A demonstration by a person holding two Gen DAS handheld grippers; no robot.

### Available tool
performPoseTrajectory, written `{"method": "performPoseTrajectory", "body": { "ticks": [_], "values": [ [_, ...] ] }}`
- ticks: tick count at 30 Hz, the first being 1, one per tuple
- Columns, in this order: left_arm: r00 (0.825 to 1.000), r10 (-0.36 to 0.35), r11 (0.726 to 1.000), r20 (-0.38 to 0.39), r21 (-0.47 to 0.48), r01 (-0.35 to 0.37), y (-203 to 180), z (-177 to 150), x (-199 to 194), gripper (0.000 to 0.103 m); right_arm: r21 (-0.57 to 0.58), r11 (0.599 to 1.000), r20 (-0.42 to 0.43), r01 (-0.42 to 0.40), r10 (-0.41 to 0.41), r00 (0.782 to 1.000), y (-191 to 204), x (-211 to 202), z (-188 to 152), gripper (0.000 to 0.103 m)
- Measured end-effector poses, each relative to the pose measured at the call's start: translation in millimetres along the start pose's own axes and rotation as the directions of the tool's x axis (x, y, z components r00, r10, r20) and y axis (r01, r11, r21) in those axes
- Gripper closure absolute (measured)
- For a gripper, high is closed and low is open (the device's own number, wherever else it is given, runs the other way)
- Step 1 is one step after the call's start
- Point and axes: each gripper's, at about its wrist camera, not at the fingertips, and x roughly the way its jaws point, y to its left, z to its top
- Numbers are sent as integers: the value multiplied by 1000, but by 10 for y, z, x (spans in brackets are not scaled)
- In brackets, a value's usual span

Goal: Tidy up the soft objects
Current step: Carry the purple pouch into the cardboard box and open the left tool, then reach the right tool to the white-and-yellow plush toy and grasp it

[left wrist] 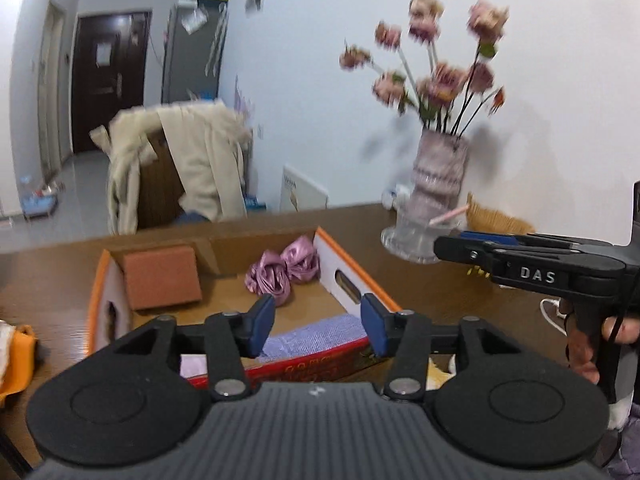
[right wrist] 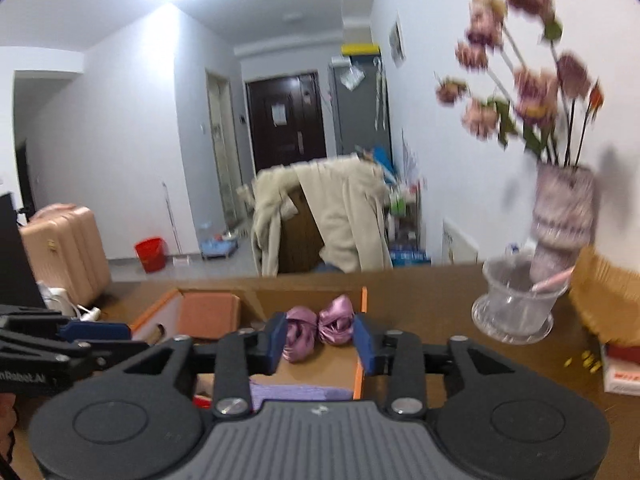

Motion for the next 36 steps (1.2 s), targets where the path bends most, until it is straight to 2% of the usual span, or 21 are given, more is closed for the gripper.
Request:
{"method": "performPoseTrajectory", "body": {
  "ticks": [3,4,5,8,11,13,16,20,24,28,32,36],
  "values": [
    [998,28,999,62,15,-29,-92,-209,-415,33,-12,1000,23,-24,25,999,87,-337,-126,57],
    [997,23,999,70,27,-25,-131,-322,-531,27,-6,999,26,-37,37,999,115,-446,-211,51],
    [998,11,999,64,37,-13,-169,-436,-630,27,-1,999,20,-50,50,999,138,-534,-293,46],
    [999,17,999,36,34,-19,-272,-775,-866,26,14,996,-8,-91,91,996,247,-818,-593,43],
    [997,46,999,56,20,-47,-348,-1067,-1088,19,36,992,-32,-120,122,992,363,-1042,-897,35],
    [998,37,999,52,-4,-36,-376,-1217,-1181,17,44,991,-63,-126,128,990,437,-1121,-1069,33],
    [999,40,999,23,-5,-39,-408,-1316,-1194,17,19,994,-100,-105,106,989,509,-1186,-1218,33],
    [999,39,999,26,7,-39,-472,-1357,-1227,17,18,996,-79,-87,88,993,507,-1332,-1286,33],
    [1000,25,1000,5,7,-25,-557,-1369,-1084,17,46,997,-81,-61,65,995,370,-1355,-1353,33],
    [999,-1,1000,-45,-19,0,-617,-1324,-724,18,81,996,-98,-30,38,994,129,-1237,-1401,33],
    [994,-2,997,-114,-73,-7,-652,-1264,-254,31,87,996,-115,3,7,993,-91,-1061,-1355,35],
    [990,9,992,-138,-127,-26,-672,-1198,159,36,68,998,-122,-4,12,992,-272,-746,-1256,37]
  ]
}}
